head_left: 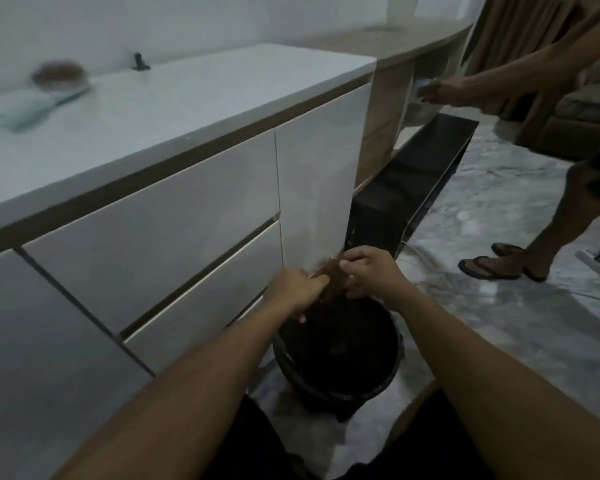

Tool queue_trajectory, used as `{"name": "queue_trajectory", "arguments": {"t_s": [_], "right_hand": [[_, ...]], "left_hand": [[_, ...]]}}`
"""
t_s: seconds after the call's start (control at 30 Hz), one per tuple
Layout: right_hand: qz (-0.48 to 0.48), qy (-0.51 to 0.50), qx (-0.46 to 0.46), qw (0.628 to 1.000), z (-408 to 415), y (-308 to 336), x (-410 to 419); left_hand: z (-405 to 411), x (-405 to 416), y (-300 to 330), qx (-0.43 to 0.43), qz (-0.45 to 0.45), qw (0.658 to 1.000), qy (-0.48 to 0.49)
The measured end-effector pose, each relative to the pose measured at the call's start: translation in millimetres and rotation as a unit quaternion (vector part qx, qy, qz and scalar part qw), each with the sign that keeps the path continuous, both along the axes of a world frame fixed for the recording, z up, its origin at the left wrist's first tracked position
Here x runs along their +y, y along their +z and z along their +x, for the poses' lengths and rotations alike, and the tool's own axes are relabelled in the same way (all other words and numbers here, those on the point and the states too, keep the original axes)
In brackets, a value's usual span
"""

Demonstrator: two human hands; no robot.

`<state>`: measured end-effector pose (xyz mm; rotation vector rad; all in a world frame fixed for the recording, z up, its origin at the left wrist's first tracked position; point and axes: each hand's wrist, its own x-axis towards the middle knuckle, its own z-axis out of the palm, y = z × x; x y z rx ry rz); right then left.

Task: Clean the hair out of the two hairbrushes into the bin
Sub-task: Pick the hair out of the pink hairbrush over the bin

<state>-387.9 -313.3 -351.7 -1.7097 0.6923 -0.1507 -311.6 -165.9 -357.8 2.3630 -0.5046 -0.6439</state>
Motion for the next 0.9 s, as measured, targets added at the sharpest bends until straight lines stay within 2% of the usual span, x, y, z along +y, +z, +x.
{"name": "queue_trajectory", "arguments": {"t_s": [0.23,0.3,0.4,0.5,0.63,0.8,0.9], "right_hand": [[-0.032,0.039,0.029,0.998,1,-57,-10],[-0.03,0.037,0.03,0.998,1,-71,-11],[0.008,0.027,0.029,0.999,-2,-90,-12],[0.079,-0.036,0.02,0.996,-10,-107,-16],[0.113,-0.072,0.048,0.99,-21,-121,-25],[0.136,-0.017,0.055,0.989,-26,-119,-24],[0.058,0.053,0.049,0.996,-31,-124,-21]], "left_hand": [[1,-7,-48,0.043,0.047,0.998,0.014],[0,-6,-63,0.033,0.063,0.997,0.02],[0,-5,-81,0.009,0.105,0.994,0.008],[0,-2,-93,0.034,0.123,0.992,0.003],[0,2,-109,0.046,0.13,0.99,-0.001],[-5,-1,-110,0.043,0.136,0.99,-0.011],[-10,-5,-107,0.044,0.141,0.989,-0.022]]}}
